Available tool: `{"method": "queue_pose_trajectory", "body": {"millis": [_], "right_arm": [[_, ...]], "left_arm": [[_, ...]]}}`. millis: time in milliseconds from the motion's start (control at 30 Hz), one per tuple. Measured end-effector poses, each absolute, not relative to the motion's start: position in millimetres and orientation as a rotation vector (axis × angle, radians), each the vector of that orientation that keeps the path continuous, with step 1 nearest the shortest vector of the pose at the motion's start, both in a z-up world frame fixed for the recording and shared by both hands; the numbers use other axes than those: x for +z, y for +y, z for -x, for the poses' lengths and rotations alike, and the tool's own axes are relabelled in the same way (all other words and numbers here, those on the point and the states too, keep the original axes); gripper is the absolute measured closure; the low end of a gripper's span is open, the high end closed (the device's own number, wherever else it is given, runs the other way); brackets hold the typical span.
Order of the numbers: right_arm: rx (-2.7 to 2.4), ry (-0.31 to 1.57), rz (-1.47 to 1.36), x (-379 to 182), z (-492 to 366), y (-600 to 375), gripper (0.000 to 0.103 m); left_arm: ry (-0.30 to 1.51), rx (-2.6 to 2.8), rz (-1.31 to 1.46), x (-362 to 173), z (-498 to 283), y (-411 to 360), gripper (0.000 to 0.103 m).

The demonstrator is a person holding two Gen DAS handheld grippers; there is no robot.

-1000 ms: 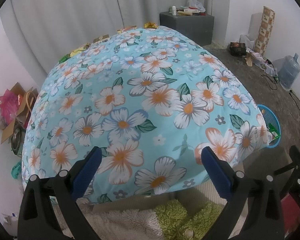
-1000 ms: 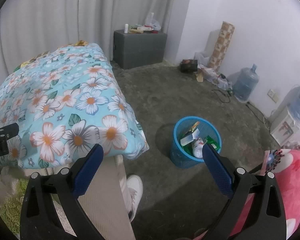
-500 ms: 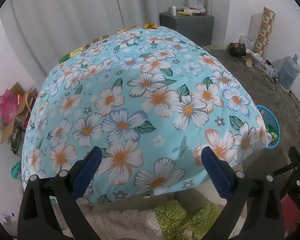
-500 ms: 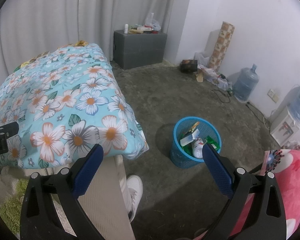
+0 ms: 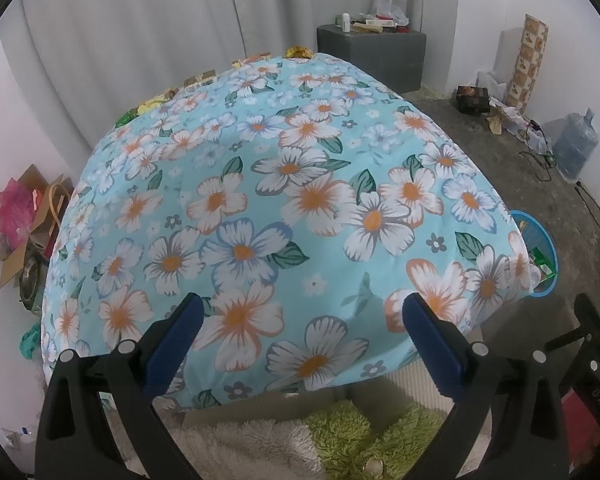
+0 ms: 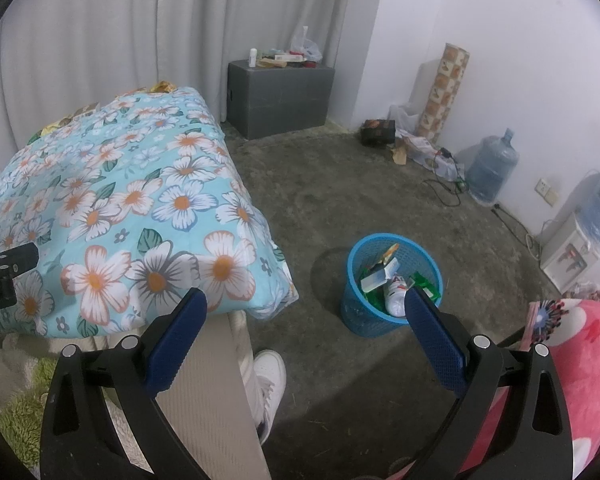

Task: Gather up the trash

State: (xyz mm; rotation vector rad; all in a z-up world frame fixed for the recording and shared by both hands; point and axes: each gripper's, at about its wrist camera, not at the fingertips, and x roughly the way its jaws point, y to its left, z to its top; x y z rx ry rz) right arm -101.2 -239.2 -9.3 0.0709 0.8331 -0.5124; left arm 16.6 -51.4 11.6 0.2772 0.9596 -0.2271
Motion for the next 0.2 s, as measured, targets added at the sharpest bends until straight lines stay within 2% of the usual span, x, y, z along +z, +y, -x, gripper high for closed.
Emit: {"method": "queue_pose_trajectory", "body": {"millis": [200], "right_arm": [[-0.511, 0.834, -0.072, -9.2, 101.4, -239.7, 0.008]], "left_arm": [[0.959, -0.228, -0.279, 11.2, -19.0, -50.3, 0.006]]}}
